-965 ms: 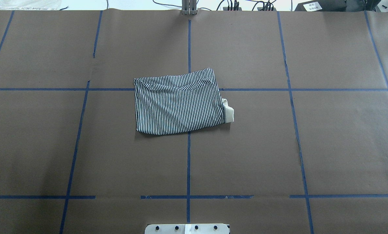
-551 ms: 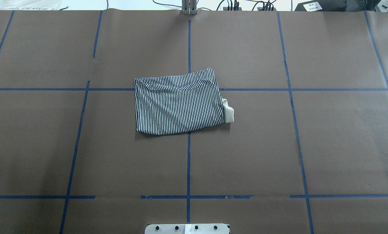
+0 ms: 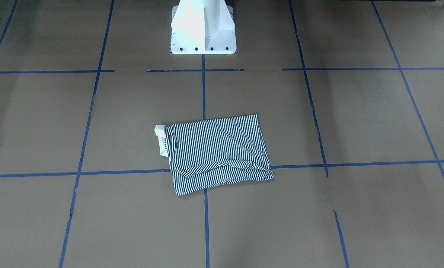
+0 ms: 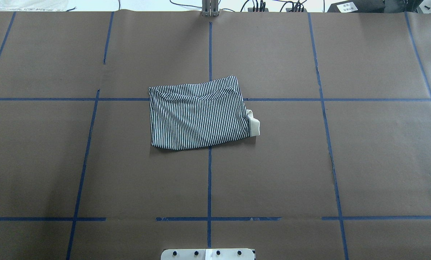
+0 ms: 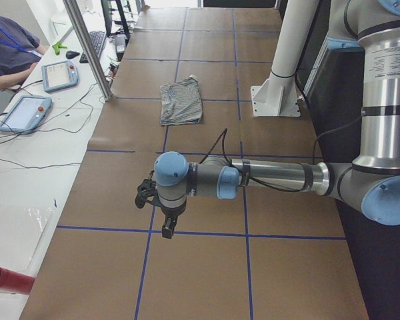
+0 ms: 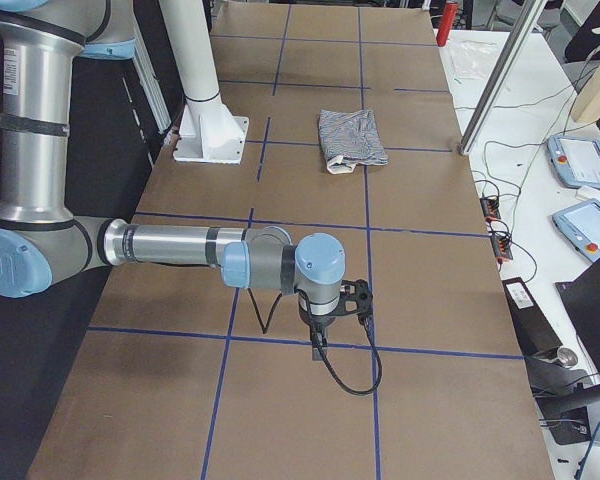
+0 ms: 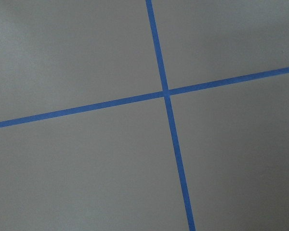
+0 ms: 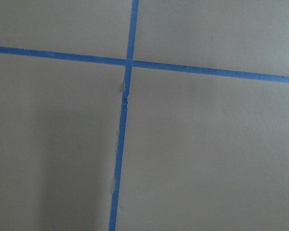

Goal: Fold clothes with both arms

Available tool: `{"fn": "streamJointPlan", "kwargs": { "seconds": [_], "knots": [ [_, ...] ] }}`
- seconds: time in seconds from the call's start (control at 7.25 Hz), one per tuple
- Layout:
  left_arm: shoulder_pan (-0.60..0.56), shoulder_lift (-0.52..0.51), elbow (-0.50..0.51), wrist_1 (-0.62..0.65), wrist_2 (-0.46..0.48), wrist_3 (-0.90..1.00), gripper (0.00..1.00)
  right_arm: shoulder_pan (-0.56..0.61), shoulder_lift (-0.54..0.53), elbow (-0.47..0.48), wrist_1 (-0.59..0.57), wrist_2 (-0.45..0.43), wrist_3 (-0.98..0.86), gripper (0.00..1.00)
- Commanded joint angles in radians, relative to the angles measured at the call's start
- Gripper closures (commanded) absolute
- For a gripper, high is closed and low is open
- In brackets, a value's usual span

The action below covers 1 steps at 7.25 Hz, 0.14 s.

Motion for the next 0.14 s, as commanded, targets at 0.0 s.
{"fn": "streamJointPlan", "kwargs": {
  "seconds": [0.0],
  "knots": [
    [0.0, 0.008, -0.001, 0.0, 0.0, 0.0, 0.0, 0.0, -0.006, 0.001, 0.001, 0.0, -0.001, 0.0]
  ]
}}
